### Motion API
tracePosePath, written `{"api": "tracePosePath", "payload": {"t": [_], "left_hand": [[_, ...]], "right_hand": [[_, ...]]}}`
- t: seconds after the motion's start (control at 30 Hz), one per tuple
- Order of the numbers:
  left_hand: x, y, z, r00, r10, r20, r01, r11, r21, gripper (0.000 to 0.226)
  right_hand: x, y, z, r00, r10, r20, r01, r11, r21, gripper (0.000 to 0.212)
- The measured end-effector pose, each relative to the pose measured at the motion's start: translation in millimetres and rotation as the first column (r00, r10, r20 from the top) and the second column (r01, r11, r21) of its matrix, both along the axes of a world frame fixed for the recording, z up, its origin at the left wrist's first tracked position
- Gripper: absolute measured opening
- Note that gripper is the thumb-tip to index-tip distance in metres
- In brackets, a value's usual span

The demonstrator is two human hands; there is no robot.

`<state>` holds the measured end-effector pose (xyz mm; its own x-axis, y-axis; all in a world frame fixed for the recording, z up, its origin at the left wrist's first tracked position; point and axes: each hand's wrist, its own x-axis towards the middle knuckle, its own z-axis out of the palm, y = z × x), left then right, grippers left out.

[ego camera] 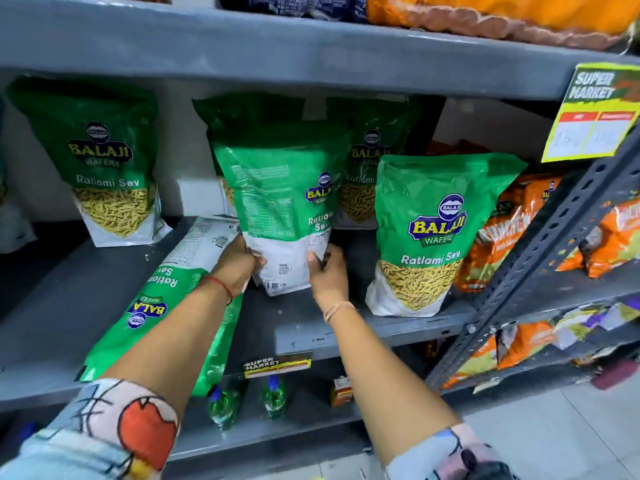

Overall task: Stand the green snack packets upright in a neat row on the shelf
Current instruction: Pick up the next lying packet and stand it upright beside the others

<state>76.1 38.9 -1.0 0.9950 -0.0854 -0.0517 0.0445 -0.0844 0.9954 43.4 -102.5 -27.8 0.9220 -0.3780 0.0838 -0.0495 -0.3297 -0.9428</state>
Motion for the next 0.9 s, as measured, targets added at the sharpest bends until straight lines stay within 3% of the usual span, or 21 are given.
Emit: {"api": "tracePosePath", "payload": {"t": [0.1,0.17,0.23,0.3,0.33,0.43,0.53,0.67,0.73,0.8,0.9], "left_hand": [[-7.5,-4.2,-2.8,0.993,0.12,0.008,-0.12,0.99,0.069,0.039],[-21.9,-14.7,-2.8,0.971,0.236,0.046,-0.24,0.949,0.206,0.031],[-45.4,-30.0,-2.2,0.943,0.307,0.126,-0.331,0.901,0.282,0.033],[-72.7,-45.7,-5.7,0.917,0.325,0.232,-0.375,0.9,0.222,0.043],[-83.6,-50.5,-7.4,0.896,0.344,0.28,-0.407,0.889,0.21,0.044],[-94.1,-50.3,-7.9,0.878,0.399,0.265,-0.445,0.884,0.143,0.043],[-66.7,-39.2,-0.4,0.898,0.421,0.129,-0.425,0.905,0.002,0.043],[-19.5,-25.1,8.9,0.99,0.138,-0.027,-0.14,0.985,-0.098,0.081],[-6.3,-20.2,10.8,0.998,0.007,-0.069,-0.015,0.993,-0.115,0.089],[3.6,-15.9,8.7,0.994,-0.075,-0.081,0.065,0.991,-0.118,0.083],[8.9,-11.5,2.4,0.992,-0.033,-0.121,0.017,0.991,-0.134,0.062]], "right_hand": [[-18.1,18.2,-3.3,0.973,-0.194,0.127,0.197,0.98,-0.008,0.039],[-32.0,34.1,-15.1,0.968,-0.175,0.18,0.186,0.981,-0.047,0.043],[-42.3,45.8,-20.8,0.977,-0.163,0.14,0.173,0.983,-0.058,0.058],[-39.8,49.2,-25.4,0.975,-0.197,0.104,0.215,0.954,-0.209,0.066],[-41.1,48.7,-21.4,0.987,-0.13,0.098,0.143,0.979,-0.148,0.065],[-34.9,34.5,-20.8,0.98,-0.149,0.136,0.163,0.981,-0.104,0.066],[-23.5,12.1,-26.5,0.995,0.018,0.095,-0.029,0.994,0.11,0.088],[-12.5,-12.2,-23.9,0.993,0.109,0.039,-0.115,0.89,0.441,0.083],[-7.1,-19.9,-21.4,0.983,0.184,-0.011,-0.155,0.856,0.493,0.081],[-1.8,-28.1,-21.0,0.971,0.235,-0.042,-0.182,0.842,0.508,0.088],[4.8,-39.1,-22.2,0.957,0.286,-0.039,-0.237,0.854,0.463,0.081]]}}
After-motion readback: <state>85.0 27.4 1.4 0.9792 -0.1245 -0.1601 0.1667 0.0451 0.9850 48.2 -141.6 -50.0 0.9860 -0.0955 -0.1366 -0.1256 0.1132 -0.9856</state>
